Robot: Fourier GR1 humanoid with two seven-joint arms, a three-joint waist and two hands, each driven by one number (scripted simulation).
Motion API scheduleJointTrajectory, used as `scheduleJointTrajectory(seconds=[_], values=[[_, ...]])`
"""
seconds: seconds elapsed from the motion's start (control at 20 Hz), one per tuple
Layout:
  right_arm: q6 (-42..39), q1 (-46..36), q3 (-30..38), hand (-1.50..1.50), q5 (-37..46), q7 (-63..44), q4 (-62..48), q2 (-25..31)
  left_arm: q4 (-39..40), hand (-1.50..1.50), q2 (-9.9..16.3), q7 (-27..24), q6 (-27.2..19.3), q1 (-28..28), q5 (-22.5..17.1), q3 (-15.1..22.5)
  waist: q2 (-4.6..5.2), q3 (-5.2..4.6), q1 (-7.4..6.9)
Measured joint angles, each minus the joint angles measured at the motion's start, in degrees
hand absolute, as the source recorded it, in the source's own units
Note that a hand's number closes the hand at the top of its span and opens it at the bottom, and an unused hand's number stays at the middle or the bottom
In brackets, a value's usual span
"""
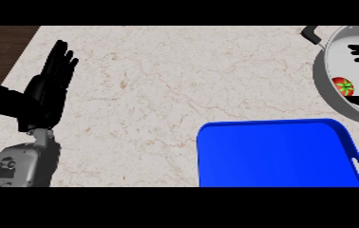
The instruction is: Pick the tomato from the tray and place it in the pot
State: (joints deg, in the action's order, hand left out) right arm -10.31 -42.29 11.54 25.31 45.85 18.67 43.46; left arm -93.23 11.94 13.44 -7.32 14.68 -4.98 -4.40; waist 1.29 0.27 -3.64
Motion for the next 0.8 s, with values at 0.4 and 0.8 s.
scheduleJointTrajectory(seconds=[0.4, 0.8], values=[[-11.26, -4.10, 7.67, -1.50, -8.60, 0.32, -6.70, 1.92, 0.91, 0.00, -0.28, -0.60, -0.03, 0.40, -0.24, -0.54, 0.06, 0.08, 0.56], [-18.20, -4.49, 12.22, -1.50, -13.51, -4.80, -9.85, 8.69, 0.80, 0.00, -0.65, -1.23, 0.03, -0.36, -0.21, -0.53, 0.37, 0.23, 0.43]])
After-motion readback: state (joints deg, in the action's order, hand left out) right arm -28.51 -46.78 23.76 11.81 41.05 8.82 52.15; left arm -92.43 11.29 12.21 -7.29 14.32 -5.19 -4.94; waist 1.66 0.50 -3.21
